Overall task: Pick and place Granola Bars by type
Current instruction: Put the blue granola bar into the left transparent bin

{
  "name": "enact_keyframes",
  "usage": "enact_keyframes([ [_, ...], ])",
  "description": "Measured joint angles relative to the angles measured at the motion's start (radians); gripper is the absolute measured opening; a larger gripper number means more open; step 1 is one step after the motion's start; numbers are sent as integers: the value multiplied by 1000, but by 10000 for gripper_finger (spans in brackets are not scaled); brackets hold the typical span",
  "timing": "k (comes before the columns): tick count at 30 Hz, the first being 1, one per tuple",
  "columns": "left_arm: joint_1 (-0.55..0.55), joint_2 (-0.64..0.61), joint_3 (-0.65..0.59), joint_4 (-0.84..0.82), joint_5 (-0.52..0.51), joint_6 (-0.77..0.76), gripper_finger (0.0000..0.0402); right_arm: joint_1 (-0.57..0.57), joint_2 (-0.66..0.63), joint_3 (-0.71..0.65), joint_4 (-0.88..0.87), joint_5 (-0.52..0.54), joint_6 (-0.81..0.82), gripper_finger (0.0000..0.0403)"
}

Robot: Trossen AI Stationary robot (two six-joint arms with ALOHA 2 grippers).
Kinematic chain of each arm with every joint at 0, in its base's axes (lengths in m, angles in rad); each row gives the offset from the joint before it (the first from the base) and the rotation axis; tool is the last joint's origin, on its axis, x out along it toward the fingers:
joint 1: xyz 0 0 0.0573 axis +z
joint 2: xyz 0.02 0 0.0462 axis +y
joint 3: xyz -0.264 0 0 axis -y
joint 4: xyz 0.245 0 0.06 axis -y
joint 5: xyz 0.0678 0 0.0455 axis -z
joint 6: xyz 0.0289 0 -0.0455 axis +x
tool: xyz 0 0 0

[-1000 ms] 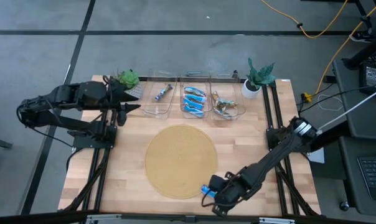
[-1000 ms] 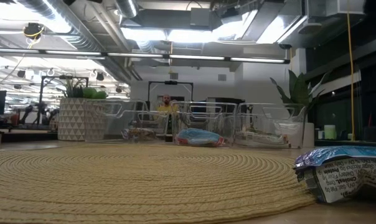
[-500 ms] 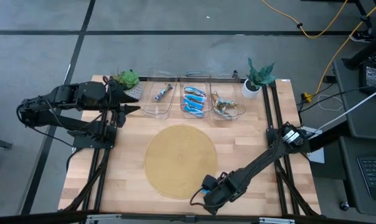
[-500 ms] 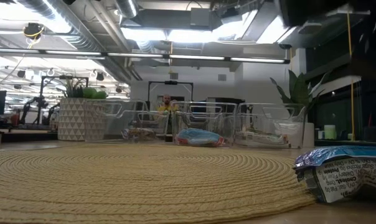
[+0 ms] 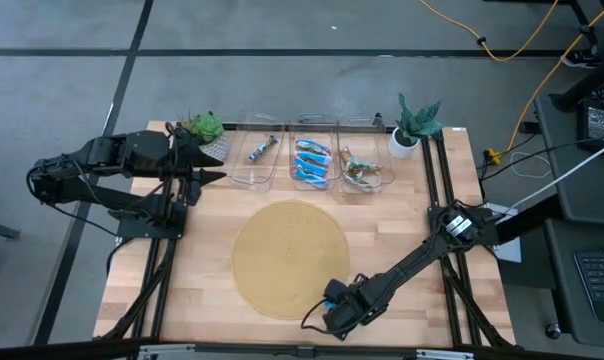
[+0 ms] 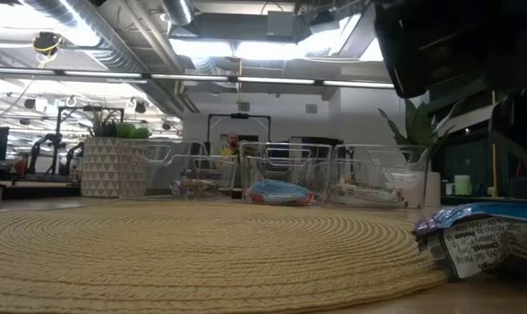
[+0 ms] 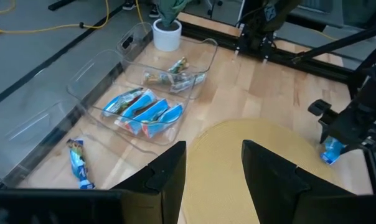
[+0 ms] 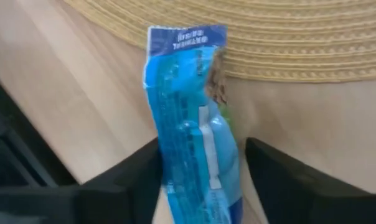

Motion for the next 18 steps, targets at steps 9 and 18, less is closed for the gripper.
enact_keyframes([
  [9,0,0,0,27,0,0,148,-1,-3,-4,-28,-17,-1,67],
  [18,0,0,0,26,0,0,148,1,-64,-5,-72,-40,0,47],
])
